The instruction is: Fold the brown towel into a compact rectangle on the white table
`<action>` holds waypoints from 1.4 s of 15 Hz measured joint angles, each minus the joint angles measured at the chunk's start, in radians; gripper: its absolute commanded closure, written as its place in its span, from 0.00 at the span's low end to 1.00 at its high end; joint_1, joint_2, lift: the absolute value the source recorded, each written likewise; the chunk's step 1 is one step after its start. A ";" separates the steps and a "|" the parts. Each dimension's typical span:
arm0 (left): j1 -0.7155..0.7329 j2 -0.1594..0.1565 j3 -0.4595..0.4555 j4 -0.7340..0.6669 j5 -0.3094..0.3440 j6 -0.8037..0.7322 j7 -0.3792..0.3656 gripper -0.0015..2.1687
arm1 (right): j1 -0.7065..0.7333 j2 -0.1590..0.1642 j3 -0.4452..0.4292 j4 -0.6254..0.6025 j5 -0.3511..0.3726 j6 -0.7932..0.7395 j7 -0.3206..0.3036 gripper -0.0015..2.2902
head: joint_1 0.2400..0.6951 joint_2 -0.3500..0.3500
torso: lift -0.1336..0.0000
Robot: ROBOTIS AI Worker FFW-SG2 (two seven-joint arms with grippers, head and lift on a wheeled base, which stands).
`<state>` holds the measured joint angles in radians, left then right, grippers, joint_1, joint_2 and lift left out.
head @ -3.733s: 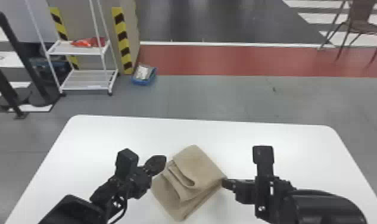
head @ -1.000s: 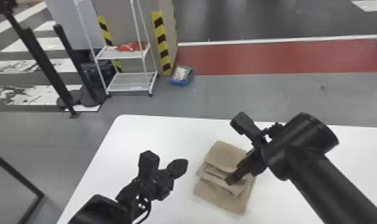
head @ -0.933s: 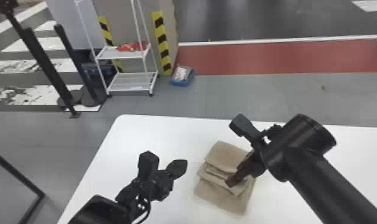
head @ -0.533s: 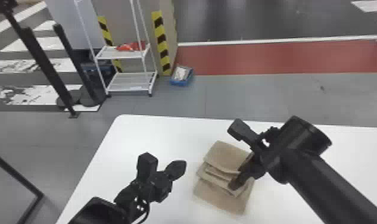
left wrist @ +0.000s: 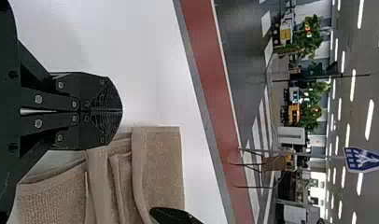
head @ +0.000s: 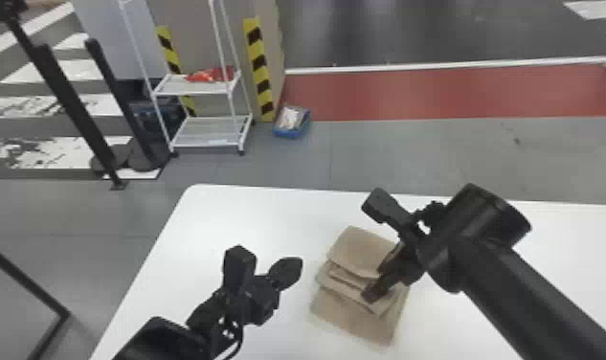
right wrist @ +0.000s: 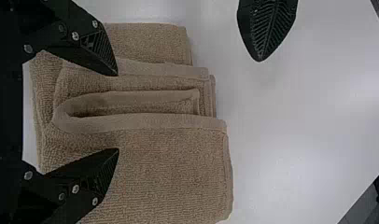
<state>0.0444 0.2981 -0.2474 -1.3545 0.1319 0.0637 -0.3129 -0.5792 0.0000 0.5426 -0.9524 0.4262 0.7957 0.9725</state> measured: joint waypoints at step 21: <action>-0.015 -0.007 -0.023 0.014 -0.001 -0.015 0.005 0.80 | -0.029 0.000 0.137 0.056 -0.042 0.027 -0.033 0.33 | 1.00 0.71 | 1.00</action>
<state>0.0298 0.2914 -0.2701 -1.3407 0.1313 0.0486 -0.3081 -0.6079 0.0000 0.6794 -0.8961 0.3840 0.8228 0.9395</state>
